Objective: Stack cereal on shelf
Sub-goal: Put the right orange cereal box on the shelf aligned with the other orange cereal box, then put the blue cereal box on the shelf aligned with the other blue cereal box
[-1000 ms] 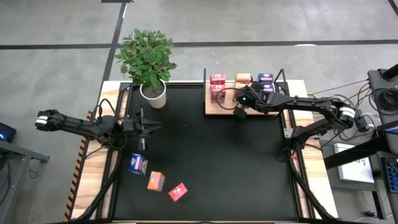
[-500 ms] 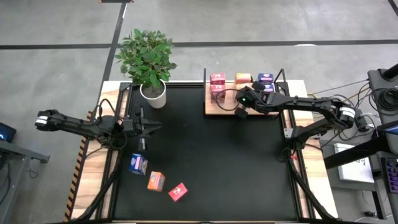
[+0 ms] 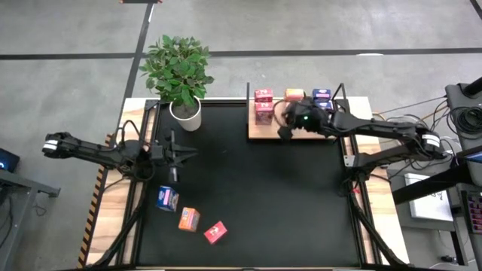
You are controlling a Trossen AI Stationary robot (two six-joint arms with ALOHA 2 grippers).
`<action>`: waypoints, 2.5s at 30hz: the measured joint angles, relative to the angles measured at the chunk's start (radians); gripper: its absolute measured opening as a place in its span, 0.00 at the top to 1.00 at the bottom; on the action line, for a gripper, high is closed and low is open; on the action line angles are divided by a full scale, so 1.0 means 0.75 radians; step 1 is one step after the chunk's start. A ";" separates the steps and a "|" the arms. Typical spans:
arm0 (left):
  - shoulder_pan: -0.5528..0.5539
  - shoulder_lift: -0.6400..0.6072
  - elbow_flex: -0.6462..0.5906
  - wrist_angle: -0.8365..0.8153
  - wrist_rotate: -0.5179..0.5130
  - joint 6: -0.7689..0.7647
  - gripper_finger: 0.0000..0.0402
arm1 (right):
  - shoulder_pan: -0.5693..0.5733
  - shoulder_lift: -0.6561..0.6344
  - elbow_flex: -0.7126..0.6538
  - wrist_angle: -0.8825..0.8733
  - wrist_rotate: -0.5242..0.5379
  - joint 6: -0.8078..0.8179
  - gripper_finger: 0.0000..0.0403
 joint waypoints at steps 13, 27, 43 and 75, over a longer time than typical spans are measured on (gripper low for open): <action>0.001 0.026 0.000 0.001 0.000 0.011 0.89 | -0.115 0.043 -0.036 0.107 0.169 0.130 0.97; 0.000 0.027 0.000 0.001 0.000 0.011 0.89 | -0.165 0.097 -0.036 0.107 0.206 0.128 0.97; 0.000 0.027 0.000 0.014 0.000 0.005 0.89 | -0.074 0.022 0.004 0.129 0.205 0.066 0.97; -0.026 0.531 0.933 -1.407 0.187 -1.342 0.89 | 0.615 -0.101 -0.336 0.928 -0.003 -0.713 0.97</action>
